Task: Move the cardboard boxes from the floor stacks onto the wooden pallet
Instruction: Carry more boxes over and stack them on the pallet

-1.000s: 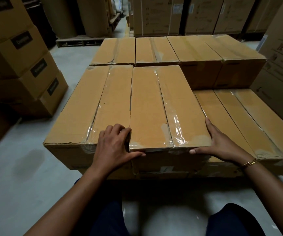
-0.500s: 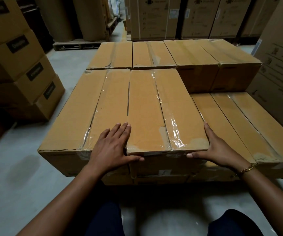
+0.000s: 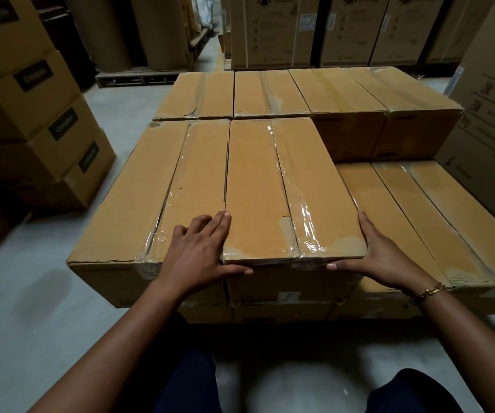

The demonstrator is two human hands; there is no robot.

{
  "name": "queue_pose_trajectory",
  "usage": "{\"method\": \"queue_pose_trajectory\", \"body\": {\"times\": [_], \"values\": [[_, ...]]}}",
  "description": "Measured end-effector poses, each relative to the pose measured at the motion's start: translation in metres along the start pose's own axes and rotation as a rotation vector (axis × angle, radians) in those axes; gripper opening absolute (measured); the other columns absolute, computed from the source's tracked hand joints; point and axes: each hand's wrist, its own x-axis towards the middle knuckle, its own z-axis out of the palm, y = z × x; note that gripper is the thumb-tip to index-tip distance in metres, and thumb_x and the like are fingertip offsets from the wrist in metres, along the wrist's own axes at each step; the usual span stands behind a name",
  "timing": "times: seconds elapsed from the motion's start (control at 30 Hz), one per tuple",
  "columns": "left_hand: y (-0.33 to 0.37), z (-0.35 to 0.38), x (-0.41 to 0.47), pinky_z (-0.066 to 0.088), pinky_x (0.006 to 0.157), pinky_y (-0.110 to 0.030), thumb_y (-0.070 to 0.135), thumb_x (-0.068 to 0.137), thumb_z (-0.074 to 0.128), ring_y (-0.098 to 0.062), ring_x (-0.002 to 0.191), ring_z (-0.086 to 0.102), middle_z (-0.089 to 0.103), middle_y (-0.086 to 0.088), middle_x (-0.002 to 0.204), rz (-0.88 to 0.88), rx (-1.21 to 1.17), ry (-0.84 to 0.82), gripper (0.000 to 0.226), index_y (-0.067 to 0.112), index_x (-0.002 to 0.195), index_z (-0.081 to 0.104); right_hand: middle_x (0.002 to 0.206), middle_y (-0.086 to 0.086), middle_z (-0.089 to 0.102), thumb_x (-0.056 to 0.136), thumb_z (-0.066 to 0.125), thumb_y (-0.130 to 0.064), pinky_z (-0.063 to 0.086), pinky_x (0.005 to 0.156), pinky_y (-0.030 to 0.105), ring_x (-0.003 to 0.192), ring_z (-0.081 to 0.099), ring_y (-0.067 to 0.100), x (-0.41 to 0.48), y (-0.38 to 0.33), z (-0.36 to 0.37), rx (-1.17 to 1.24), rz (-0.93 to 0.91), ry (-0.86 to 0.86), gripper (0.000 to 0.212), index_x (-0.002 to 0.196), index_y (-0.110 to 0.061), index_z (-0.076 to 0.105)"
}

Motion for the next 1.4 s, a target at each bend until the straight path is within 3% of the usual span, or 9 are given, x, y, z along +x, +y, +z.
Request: {"method": "queue_pose_trajectory", "body": {"times": [0.2,0.47,0.63,0.77,1.13,1.4], "values": [[0.001,0.002,0.006,0.030,0.102,-0.044,0.104,0.061,0.010,-0.021,0.149,0.014,0.003,0.011,0.171,-0.015,-0.005,-0.024,0.129,0.026,0.162,-0.003,0.170,-0.003,0.015,0.036,0.077,-0.088,0.031,0.121,0.044,0.150,0.029,0.025,0.006,0.001,-0.002,0.032,-0.002,0.001,0.162,0.161,-0.032,-0.009],[0.004,0.003,0.006,0.029,0.104,-0.045,0.105,0.061,0.014,-0.022,0.148,0.017,0.008,0.009,0.170,-0.026,0.017,0.012,0.130,0.024,0.162,0.002,0.170,-0.001,0.015,0.026,0.073,-0.095,0.032,0.121,0.049,0.150,0.029,0.026,0.009,0.001,-0.002,0.023,0.004,0.007,0.170,0.161,-0.032,-0.009],[0.005,0.005,0.007,0.029,0.101,-0.045,0.106,0.059,0.014,-0.022,0.148,0.018,0.008,0.008,0.170,-0.031,0.031,0.013,0.132,0.024,0.161,0.003,0.169,-0.002,0.019,0.035,0.079,-0.085,0.033,0.120,0.044,0.149,0.032,0.024,0.011,0.002,0.000,0.047,0.000,0.015,0.163,0.162,-0.031,-0.008],[0.006,0.006,0.008,0.031,0.100,-0.046,0.106,0.060,0.014,-0.022,0.148,0.020,0.008,0.007,0.170,-0.033,0.041,0.025,0.132,0.023,0.161,0.005,0.169,-0.003,0.019,0.026,0.076,-0.092,0.033,0.121,0.046,0.149,0.032,0.023,0.012,0.003,0.000,0.060,0.007,0.012,0.170,0.162,-0.032,-0.008],[0.007,0.004,0.008,0.034,0.097,-0.047,0.106,0.060,0.018,-0.024,0.144,0.026,0.017,0.007,0.169,-0.034,0.042,0.046,0.130,0.023,0.160,0.014,0.169,0.000,0.020,0.028,0.074,-0.095,0.034,0.120,0.049,0.149,0.033,0.026,0.012,0.003,-0.002,0.014,0.013,0.012,0.168,0.161,-0.034,-0.007],[0.006,0.003,0.007,0.022,0.118,-0.050,0.105,0.062,0.017,-0.022,0.155,0.014,0.011,0.000,0.171,-0.013,-0.034,0.012,0.133,0.018,0.162,0.009,0.169,-0.001,0.019,0.031,0.075,-0.094,0.034,0.120,0.050,0.150,0.031,0.026,0.014,0.005,0.000,-0.002,0.002,0.021,0.163,0.161,-0.035,-0.004]]}}
